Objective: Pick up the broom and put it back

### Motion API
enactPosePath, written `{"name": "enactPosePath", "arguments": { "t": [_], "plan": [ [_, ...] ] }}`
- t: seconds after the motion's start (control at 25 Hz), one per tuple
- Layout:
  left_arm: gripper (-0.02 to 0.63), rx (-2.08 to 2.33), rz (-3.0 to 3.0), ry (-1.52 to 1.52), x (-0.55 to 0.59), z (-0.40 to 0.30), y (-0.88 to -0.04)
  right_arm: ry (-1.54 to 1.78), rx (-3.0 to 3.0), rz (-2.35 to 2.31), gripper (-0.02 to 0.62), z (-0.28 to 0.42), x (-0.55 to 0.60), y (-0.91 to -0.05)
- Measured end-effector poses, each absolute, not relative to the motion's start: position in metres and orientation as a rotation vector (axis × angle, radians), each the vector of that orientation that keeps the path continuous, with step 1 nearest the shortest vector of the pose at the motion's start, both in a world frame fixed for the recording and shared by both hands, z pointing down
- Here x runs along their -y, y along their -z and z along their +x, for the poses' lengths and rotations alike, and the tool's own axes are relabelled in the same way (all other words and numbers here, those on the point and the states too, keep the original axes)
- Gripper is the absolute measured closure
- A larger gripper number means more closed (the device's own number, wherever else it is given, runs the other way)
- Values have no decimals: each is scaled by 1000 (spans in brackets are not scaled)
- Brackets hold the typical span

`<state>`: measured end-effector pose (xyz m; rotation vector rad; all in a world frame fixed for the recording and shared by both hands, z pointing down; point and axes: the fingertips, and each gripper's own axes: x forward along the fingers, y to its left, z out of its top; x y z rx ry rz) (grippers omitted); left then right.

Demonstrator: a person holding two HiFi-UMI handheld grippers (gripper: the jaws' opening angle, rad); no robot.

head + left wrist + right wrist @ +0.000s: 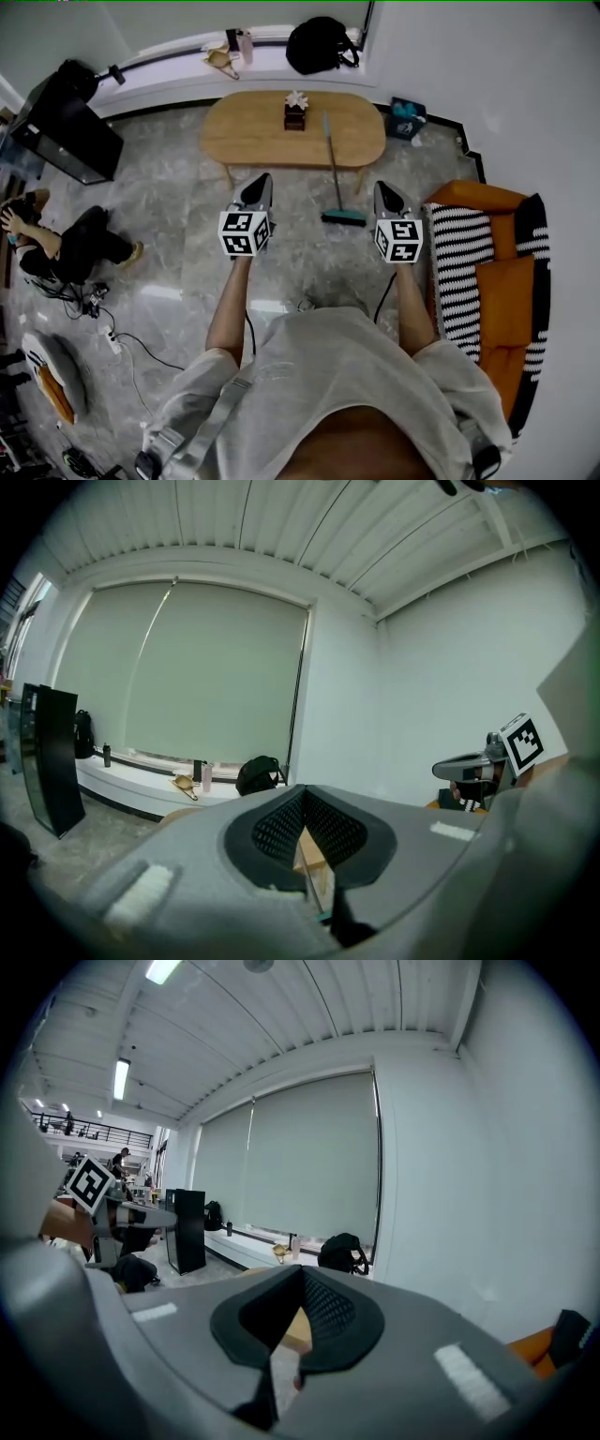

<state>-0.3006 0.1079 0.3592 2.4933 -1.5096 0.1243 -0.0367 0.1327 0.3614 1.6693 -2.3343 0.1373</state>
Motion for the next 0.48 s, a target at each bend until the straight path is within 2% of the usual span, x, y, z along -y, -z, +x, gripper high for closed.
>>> {"name": "enactPosePath", "arguments": {
  "t": [0.48],
  "plan": [
    [606, 1474, 2440, -168, -54, -287, -391, -178, 2326, 1639, 595, -27, -73, -380]
  ]
}}
